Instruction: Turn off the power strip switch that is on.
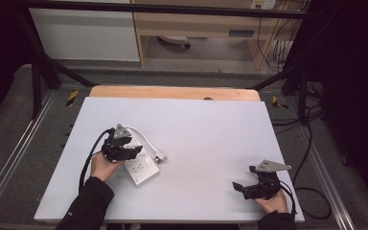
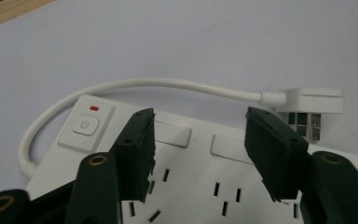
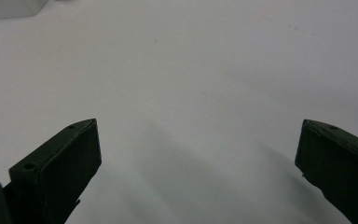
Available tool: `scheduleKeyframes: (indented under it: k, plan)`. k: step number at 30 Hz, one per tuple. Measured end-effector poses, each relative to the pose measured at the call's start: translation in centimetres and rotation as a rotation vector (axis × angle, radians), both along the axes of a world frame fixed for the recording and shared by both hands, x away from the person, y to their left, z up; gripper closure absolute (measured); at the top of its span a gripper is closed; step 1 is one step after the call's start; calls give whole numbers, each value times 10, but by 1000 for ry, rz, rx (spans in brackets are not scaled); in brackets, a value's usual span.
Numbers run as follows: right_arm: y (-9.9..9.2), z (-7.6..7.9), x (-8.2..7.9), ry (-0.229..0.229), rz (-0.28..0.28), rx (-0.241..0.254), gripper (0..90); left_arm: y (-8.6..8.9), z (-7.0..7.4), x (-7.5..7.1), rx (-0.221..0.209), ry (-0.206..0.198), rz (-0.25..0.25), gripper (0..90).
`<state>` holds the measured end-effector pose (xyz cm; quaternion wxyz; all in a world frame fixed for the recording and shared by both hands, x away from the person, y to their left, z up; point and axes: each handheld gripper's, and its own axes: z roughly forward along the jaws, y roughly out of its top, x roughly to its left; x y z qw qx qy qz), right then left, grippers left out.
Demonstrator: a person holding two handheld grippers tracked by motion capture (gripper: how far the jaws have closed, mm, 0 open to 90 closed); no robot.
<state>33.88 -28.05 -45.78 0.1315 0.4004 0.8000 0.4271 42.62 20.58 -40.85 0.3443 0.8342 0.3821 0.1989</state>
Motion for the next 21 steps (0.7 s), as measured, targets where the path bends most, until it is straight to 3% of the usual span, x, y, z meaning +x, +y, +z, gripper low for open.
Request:
scheduleKeyframes:
  k: [8,21]
  plan:
    - [0,0,0,0,1,-1,9,1,-1,2,-23,10,11,539]
    - [1,0,0,6,0,-2,9,-1,-3,2,-16,28,14,679]
